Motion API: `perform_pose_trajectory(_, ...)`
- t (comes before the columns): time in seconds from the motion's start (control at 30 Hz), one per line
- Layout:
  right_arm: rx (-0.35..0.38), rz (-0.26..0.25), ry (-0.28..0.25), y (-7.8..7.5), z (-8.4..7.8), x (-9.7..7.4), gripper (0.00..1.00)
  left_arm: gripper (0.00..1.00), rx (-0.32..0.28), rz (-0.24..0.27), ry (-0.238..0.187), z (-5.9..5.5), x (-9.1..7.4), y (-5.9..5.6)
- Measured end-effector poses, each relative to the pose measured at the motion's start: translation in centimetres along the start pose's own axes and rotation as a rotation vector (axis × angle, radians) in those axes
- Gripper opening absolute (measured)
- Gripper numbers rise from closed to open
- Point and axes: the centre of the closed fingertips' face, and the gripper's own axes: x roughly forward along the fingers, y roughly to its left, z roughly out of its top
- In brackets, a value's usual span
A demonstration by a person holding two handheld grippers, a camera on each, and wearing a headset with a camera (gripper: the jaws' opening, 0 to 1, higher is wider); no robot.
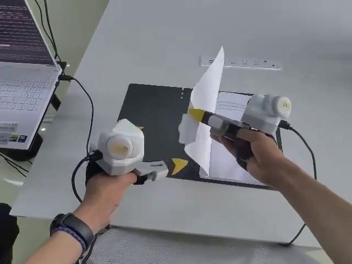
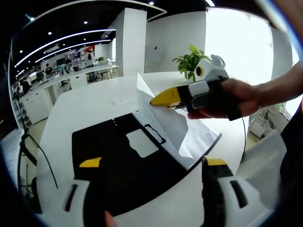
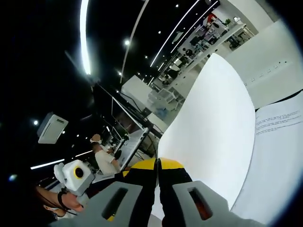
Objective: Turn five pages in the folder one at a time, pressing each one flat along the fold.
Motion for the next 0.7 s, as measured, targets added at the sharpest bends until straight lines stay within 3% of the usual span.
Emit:
perform_pose_trajectory(0.47,0.106,-0.032,0.049,-0.9,-3.3,4.3,0.0,0.84,-0.058,0.037,-0.003,-1.9,-1.9,1.9)
perform_pose_trajectory(0.7,0.142,-0.035,0.086,-0.6,-5.4,6.2,0.0,0.84,-0.083,0.044,0.003,-3.1,-2.4,2.1)
